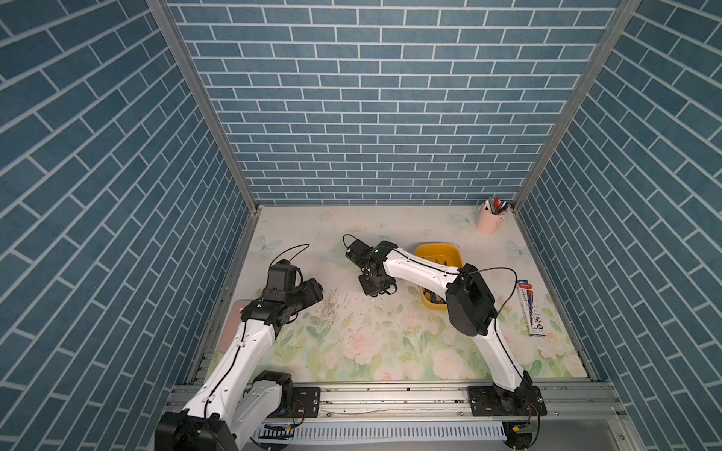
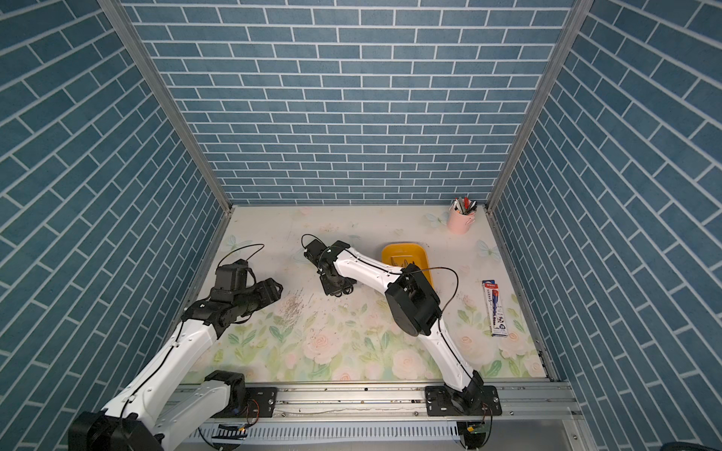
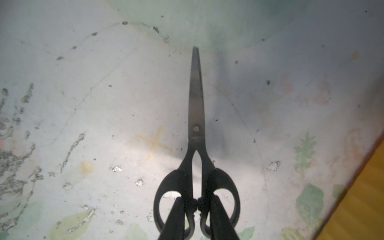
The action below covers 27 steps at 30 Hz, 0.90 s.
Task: Put the scissors into the storage box
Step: Place the scissors in the storage box.
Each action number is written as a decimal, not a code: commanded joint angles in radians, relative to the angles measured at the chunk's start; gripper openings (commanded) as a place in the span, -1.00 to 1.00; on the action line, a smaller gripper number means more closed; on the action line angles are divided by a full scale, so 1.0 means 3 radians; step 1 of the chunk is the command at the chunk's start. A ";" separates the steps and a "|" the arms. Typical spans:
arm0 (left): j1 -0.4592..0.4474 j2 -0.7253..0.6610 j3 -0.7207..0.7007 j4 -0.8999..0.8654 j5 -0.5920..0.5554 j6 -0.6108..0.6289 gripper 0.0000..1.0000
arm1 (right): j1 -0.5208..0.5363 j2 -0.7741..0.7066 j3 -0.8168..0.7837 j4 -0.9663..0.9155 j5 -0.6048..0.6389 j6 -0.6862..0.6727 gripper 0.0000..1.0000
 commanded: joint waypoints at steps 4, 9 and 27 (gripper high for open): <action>0.0015 0.0063 0.0043 0.0097 0.0132 0.0089 0.58 | -0.0161 -0.0406 -0.0003 -0.0195 0.0222 -0.0087 -1.00; -0.0114 0.0185 0.0189 0.0244 0.0398 0.0325 0.65 | -0.0266 -0.0681 -0.0123 -0.0202 0.0312 -0.0153 -1.00; -0.1698 0.0859 0.0961 0.1246 0.0427 0.1026 0.96 | -0.1262 -0.1945 -0.2134 0.0477 0.0276 -0.0264 -1.00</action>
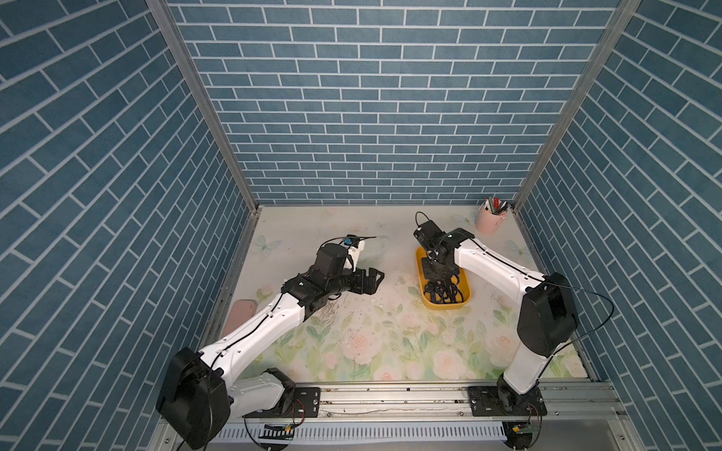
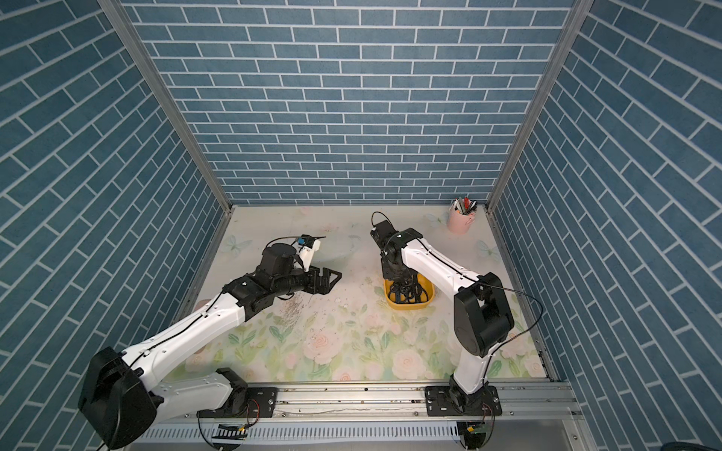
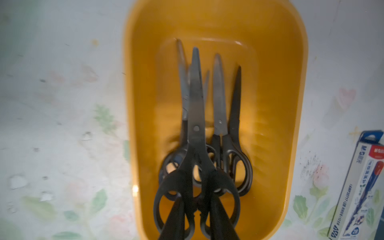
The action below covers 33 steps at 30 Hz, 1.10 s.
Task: Put the scissors into the storage box
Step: Place the scissors in the storage box, then reset both arms
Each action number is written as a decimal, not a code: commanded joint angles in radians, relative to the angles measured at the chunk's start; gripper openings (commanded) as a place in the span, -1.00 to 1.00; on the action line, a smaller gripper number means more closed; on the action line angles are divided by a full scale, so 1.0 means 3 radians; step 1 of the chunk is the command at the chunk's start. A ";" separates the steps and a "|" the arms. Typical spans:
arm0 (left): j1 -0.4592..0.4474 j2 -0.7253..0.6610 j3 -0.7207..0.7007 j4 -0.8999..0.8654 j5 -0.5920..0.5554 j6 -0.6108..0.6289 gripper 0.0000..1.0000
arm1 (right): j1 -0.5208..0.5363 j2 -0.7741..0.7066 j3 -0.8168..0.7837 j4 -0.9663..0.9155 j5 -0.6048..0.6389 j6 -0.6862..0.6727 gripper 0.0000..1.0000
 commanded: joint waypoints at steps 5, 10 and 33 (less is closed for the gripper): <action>-0.0147 -0.0415 -0.0199 0.0621 -0.0682 0.0351 0.99 | -0.0187 -0.0135 -0.0478 0.0543 -0.0142 -0.0298 -1.00; -0.0010 -0.0874 -0.0704 0.0811 -0.2664 0.0427 1.00 | -0.0202 -0.0027 -0.0553 0.0718 -0.0008 -0.0337 -0.34; 0.1795 -0.0516 -0.2887 0.4306 -0.2562 0.1207 0.96 | -0.1612 -0.2014 -0.3419 0.5081 0.0331 -0.1567 1.00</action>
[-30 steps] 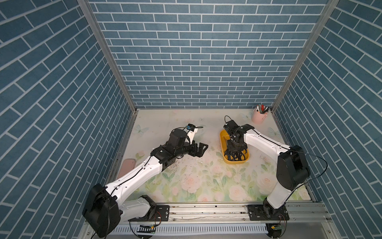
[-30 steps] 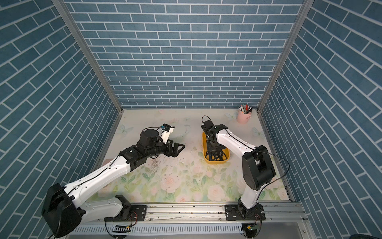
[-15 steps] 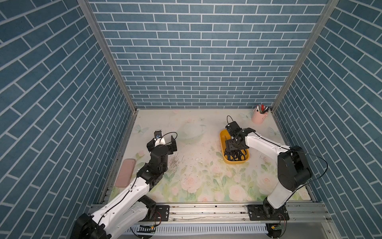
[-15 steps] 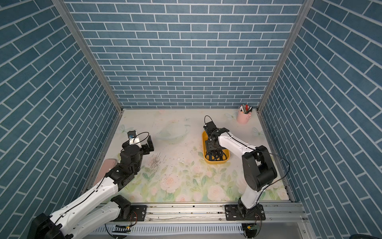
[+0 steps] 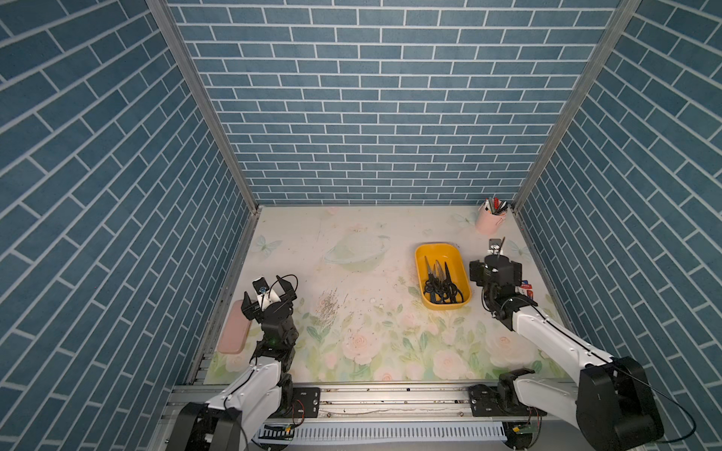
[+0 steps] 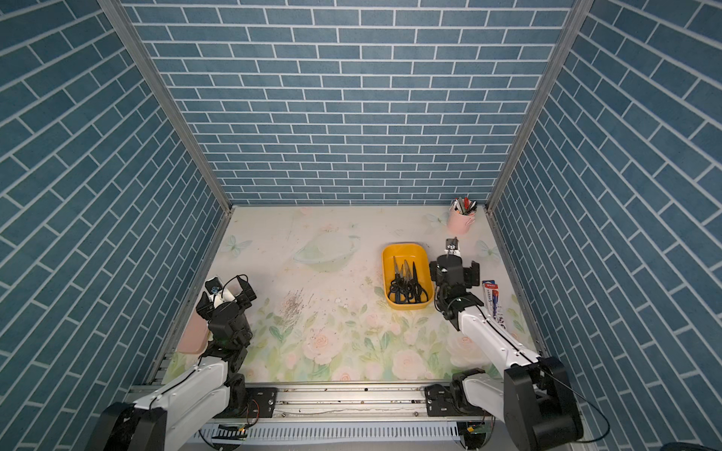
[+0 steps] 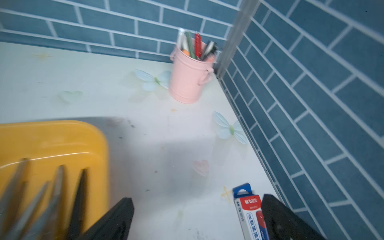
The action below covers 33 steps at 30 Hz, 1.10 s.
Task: Put the scissors into the storage box
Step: Reset both arms
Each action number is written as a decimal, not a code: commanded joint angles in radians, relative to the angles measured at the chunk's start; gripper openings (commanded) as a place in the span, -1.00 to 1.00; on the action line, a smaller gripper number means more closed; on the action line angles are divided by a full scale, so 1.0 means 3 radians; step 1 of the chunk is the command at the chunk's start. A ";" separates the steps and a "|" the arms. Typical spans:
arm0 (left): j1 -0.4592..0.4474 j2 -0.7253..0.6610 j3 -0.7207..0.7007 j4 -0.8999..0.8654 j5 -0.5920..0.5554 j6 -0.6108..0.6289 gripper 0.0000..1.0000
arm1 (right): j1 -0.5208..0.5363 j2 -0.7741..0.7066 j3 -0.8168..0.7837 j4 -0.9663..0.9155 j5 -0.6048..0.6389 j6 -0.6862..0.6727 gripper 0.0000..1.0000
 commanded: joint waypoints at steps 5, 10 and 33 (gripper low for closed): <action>0.0146 0.0936 0.0276 0.0965 0.0805 0.0328 0.92 | -0.0571 0.0146 -0.1132 0.2583 -0.1077 -0.0193 1.00; 0.0167 0.0796 0.0159 0.1007 0.1090 0.0288 0.92 | -0.0649 0.0598 -0.1099 0.3215 -0.1531 -0.0044 1.00; 0.0310 0.1789 0.0649 0.1124 0.1804 0.0113 1.00 | -0.0513 0.1282 -0.0829 0.3350 -0.1428 -0.0173 1.00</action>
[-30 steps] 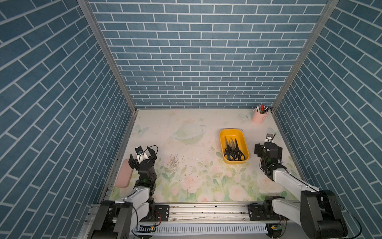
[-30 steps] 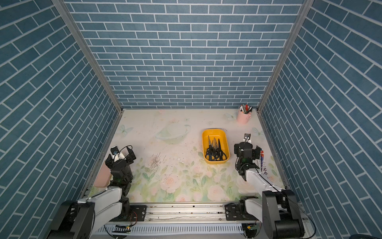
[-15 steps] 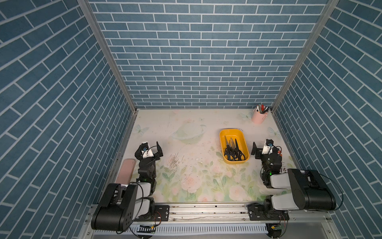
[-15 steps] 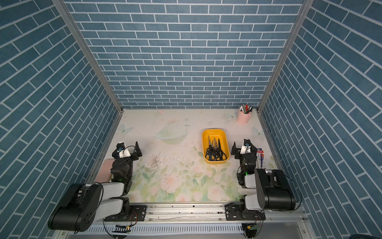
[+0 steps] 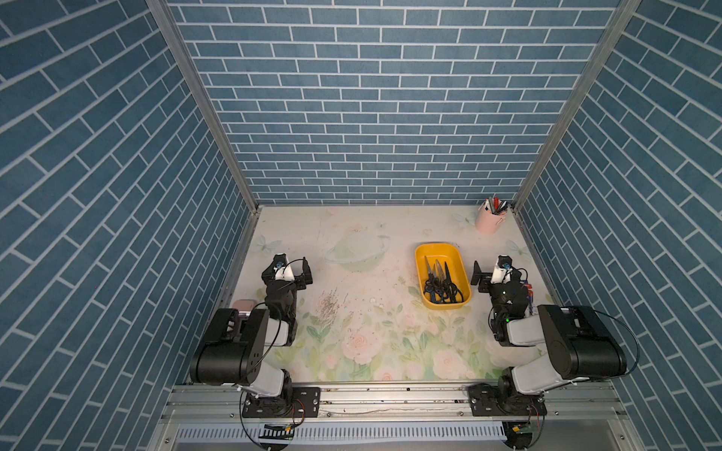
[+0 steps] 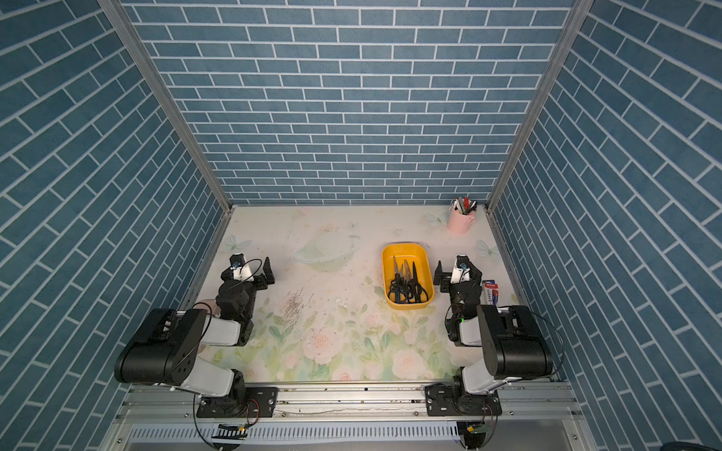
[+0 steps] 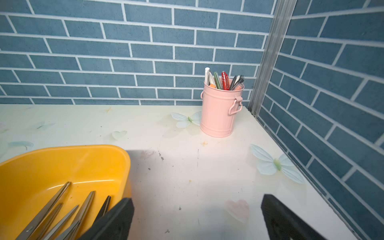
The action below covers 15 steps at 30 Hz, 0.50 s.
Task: Put the scissors into the storage box
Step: Reset both arms
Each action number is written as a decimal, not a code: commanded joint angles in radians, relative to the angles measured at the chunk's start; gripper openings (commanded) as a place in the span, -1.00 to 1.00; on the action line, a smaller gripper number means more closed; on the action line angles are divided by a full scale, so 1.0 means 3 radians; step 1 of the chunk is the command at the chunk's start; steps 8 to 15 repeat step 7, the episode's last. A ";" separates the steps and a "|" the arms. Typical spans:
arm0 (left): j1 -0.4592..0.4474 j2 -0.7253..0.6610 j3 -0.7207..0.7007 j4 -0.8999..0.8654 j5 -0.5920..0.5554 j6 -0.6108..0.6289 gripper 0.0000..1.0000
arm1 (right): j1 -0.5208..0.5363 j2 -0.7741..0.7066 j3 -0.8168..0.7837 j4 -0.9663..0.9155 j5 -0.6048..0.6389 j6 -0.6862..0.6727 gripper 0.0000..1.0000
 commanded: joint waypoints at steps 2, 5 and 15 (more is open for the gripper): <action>0.0013 0.0013 0.0031 -0.0107 0.0097 -0.0012 1.00 | 0.0012 0.0032 0.0054 -0.0082 0.0057 -0.0067 1.00; 0.0010 0.0009 0.0027 -0.0116 0.0101 -0.0009 1.00 | 0.0012 0.0027 0.0055 -0.0081 0.0056 -0.0067 1.00; 0.0010 0.0006 0.0021 -0.0103 0.0099 -0.0009 1.00 | 0.0012 0.0017 0.0034 -0.0054 0.0062 -0.0067 1.00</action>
